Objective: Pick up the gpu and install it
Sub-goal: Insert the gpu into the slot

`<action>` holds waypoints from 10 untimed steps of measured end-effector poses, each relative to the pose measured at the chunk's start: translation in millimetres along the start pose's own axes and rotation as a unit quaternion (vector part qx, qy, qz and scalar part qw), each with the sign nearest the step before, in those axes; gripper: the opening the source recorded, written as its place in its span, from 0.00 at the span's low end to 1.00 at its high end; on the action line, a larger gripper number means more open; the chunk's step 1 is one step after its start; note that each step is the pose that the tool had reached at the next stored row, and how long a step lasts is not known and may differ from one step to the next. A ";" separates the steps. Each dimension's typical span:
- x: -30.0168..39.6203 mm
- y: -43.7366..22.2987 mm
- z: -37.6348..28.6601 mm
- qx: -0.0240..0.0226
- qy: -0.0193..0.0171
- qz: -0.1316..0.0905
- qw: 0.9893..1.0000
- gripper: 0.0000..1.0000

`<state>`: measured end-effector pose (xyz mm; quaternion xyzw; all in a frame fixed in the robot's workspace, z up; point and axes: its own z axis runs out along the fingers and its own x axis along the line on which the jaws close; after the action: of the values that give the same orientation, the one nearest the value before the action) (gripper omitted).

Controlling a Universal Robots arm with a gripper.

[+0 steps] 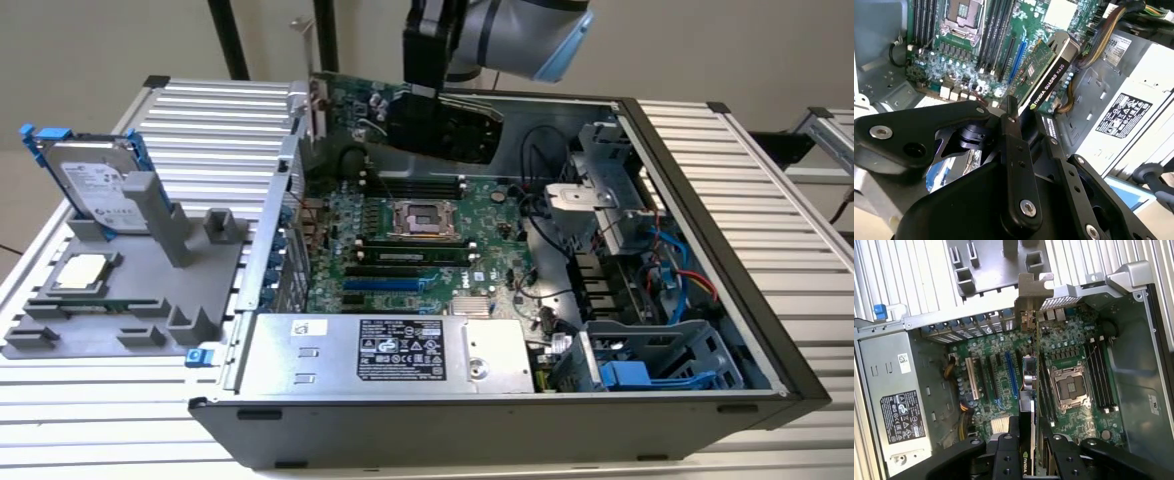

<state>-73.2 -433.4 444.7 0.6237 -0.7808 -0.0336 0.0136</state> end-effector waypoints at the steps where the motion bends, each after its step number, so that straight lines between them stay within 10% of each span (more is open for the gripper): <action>1: 0.0 0.0 0.0 0.000 0.000 -0.003 1.000 0.00; 10: 0.0 0.0 0.0 -0.001 0.002 -0.025 1.000 0.00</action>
<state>-73.2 -433.4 444.7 0.6430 -0.7650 -0.0332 0.0145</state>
